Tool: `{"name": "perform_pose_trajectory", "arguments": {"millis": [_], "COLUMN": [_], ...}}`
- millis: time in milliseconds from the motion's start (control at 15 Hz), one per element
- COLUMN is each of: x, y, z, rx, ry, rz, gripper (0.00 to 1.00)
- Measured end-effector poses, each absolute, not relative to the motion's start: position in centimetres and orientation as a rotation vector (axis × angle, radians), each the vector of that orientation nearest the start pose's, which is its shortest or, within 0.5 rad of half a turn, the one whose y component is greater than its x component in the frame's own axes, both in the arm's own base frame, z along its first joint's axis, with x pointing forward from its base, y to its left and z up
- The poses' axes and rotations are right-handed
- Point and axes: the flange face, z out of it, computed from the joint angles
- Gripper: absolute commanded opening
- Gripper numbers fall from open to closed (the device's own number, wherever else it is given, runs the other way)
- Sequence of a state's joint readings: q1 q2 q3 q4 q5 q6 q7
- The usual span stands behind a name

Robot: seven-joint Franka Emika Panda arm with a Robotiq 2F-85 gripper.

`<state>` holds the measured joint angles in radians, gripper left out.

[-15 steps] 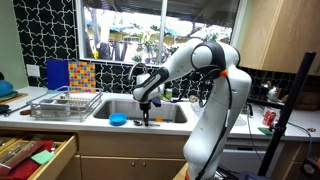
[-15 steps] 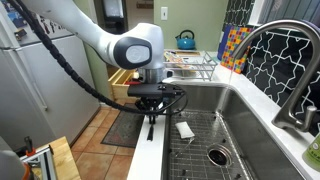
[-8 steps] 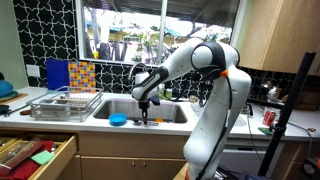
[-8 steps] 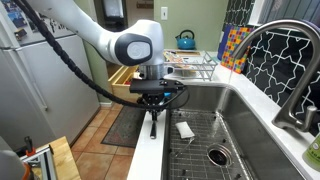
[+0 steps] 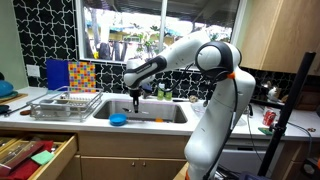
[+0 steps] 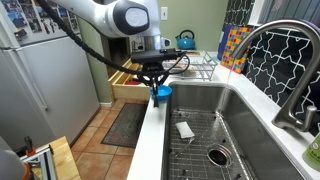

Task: Remove the white sponge from the blue bowl, put it in the sink and then put the silver spoon on the blue bowl

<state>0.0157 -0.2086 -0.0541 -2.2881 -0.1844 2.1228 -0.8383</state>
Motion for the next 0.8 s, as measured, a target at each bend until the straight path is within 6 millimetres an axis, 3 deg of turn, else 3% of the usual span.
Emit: {"name": "perform_pose_trajectory", "arguments": {"millis": [200,533,800], "x": [50.8,55.0,57.0], "y": [-0.5,1.9,3.3], "z": [44.6,42.4,41.1], "rx": [-2.963,-2.947,-2.937], "ry": [-1.467,-1.447,-1.435], "rz": [0.019,0.049,0.082], "gripper": [0.02,0.02,0.02]}}
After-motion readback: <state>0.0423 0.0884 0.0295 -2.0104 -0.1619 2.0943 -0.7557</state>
